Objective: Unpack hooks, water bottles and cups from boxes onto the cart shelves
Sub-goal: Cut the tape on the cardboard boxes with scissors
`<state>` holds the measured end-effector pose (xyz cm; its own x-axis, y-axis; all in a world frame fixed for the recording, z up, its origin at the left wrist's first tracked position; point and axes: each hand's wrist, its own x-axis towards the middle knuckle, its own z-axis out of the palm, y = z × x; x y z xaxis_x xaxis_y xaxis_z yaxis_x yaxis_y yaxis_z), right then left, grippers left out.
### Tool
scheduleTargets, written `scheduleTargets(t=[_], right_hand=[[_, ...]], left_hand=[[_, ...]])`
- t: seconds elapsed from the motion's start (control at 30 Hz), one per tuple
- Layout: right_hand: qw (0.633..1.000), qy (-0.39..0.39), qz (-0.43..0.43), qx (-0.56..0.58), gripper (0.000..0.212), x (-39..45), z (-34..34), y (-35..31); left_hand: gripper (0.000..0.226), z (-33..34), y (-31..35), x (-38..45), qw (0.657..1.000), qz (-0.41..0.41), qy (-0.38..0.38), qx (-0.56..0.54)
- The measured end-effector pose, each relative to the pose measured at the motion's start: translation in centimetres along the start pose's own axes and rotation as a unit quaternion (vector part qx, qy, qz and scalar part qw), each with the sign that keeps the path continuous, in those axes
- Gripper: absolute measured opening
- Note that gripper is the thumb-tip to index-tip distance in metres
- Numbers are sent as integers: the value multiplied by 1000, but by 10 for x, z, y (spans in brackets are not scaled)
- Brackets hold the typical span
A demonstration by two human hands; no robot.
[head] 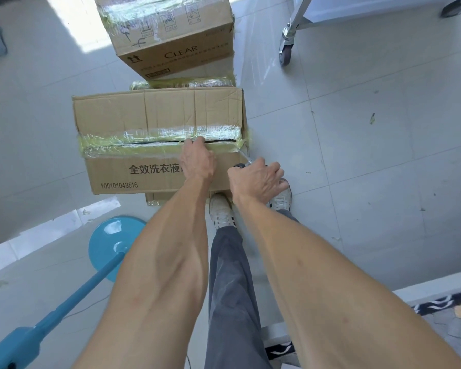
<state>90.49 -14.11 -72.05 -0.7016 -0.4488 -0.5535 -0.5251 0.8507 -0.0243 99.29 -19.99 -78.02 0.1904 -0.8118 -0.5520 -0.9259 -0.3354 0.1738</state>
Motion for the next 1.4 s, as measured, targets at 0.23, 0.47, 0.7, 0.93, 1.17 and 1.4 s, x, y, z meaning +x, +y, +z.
scheduleTargets(t=[0.23,0.47,0.7,0.93,1.17,1.4], right_hand=[[995,-57,-53,-56,16,32,3,-25],[994,-36,-49,-89,6,43,15,-39],[996,-6,-55,-76,28,44,16,-43],[998,8,26,48,13,20,24,-33],[989,13,87,116,9,9,23,-22],[984,-26,164,65,19,-5,20,-17]], left_hand=[[33,-13,-19,23,999,4,46,28],[37,-5,-35,37,998,3,34,60],[37,-1,-36,33,998,5,20,55],[42,-1,-43,35,998,0,-5,65],[69,5,-42,30,988,-30,-98,115],[70,-4,-43,27,973,-65,-195,107]])
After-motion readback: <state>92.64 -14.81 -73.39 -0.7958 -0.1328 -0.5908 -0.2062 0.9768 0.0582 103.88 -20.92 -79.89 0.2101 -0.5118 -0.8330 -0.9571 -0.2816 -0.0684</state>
